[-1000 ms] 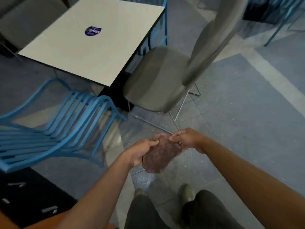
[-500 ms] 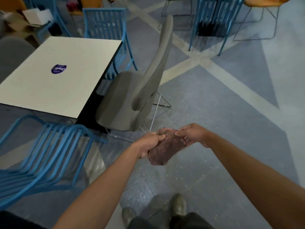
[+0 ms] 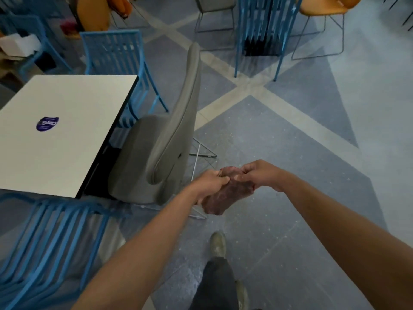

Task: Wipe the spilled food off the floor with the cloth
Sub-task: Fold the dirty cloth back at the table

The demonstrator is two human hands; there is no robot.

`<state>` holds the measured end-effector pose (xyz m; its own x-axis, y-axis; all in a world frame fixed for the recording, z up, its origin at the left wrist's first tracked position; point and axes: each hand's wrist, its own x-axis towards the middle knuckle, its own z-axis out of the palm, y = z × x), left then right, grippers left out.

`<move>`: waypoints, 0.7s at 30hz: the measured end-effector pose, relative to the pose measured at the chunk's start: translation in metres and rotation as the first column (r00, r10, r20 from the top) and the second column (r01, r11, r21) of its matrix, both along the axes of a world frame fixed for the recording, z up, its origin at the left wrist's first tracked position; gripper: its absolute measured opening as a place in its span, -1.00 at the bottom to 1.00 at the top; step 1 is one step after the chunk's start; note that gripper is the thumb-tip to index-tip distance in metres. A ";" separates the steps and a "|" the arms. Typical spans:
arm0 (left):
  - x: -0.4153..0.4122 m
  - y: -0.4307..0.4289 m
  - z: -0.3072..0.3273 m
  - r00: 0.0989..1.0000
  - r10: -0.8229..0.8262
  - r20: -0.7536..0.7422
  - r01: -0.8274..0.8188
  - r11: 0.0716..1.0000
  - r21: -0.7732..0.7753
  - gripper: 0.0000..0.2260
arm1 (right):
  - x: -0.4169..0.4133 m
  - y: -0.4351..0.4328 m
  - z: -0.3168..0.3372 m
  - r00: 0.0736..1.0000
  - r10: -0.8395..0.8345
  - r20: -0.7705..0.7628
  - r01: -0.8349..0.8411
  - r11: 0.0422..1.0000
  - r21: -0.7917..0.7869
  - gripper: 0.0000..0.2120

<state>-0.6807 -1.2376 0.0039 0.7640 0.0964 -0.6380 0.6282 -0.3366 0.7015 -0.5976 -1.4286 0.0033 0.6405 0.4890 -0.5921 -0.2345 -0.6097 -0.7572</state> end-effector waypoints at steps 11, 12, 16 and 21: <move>0.141 0.006 0.014 0.994 -0.061 0.088 0.050 0.991 0.122 -0.86 | 0.140 0.005 0.024 0.995 -0.011 0.098 0.024 0.991 -0.134 -0.84; 0.155 0.006 0.018 0.995 -0.053 0.090 0.042 0.992 0.116 -0.85 | 0.156 0.007 0.028 0.994 -0.021 0.109 0.036 0.990 -0.137 -0.84; 0.215 0.008 0.033 0.993 -0.004 0.120 -0.013 0.989 0.144 -0.77 | 0.219 0.018 0.041 0.989 -0.018 0.146 0.040 0.989 -0.145 -0.88; 0.296 0.015 0.037 0.987 0.036 0.156 -0.066 0.978 0.196 -0.79 | 0.304 0.033 0.043 0.990 0.012 0.143 0.006 0.992 -0.124 -0.86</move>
